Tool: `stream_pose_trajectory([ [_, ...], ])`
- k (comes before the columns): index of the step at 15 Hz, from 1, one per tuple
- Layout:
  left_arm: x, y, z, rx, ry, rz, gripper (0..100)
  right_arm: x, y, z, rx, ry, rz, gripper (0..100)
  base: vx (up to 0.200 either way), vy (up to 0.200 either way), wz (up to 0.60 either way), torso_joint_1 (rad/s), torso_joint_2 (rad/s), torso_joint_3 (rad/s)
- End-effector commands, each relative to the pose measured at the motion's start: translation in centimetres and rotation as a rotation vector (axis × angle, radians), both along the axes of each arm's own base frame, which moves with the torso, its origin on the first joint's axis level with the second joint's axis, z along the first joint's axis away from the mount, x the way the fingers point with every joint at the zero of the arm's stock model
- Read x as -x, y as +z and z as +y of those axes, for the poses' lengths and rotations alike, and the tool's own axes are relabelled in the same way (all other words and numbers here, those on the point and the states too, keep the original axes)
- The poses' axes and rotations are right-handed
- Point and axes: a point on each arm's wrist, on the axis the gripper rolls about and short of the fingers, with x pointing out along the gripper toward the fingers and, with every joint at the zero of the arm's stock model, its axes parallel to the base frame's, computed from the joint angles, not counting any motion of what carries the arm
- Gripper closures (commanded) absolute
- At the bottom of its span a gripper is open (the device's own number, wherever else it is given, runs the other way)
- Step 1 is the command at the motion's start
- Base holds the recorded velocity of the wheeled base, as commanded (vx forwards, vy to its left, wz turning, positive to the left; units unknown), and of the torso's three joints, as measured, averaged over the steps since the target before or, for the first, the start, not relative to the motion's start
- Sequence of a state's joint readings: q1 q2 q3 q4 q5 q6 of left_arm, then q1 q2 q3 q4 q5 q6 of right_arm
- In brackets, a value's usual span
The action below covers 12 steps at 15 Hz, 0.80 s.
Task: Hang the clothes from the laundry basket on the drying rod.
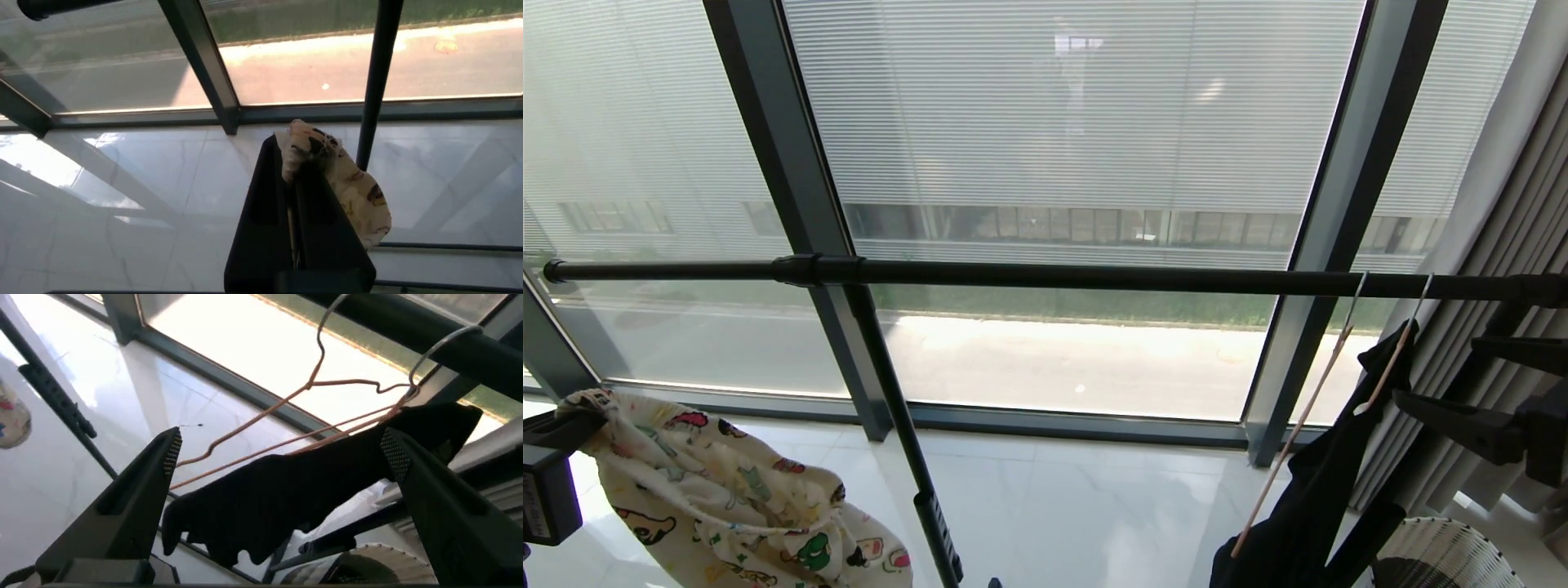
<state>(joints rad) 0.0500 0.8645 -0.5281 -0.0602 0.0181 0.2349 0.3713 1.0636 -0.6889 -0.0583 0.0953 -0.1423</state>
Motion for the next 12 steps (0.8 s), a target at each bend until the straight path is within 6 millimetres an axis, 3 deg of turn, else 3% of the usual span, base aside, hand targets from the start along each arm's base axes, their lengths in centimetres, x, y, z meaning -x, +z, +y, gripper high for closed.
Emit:
stream_pose_trajectory([
  [1, 0.2, 0.1, 0.0, 0.000, 0.001, -0.008, 100, -0.7, -1.4, 2.0, 0.009, 0.089, 0.084, 0, 0.000, 0.000, 0.00, 0.000, 0.00, 0.000],
  [4, 0.2, 0.1, 0.0, 0.004, 0.002, -0.008, 100, -3.1, -3.4, 4.0, -0.007, 0.091, 0.200, 0, 0.000, 0.000, 0.00, 0.000, 0.00, 0.000],
  [8, 0.1, 0.1, 0.0, 0.005, 0.004, -0.008, 100, -7.0, -6.0, 7.1, -0.088, -0.037, 0.281, 0, 0.000, 0.000, 0.00, 0.000, 0.00, 0.000],
  [12, 0.2, -0.4, 0.0, 0.006, 0.004, 0.009, 100, -7.9, -7.7, 8.3, -0.116, -0.134, 0.356, 0, 0.000, 0.000, 0.00, 0.000, 0.00, 0.000],
])
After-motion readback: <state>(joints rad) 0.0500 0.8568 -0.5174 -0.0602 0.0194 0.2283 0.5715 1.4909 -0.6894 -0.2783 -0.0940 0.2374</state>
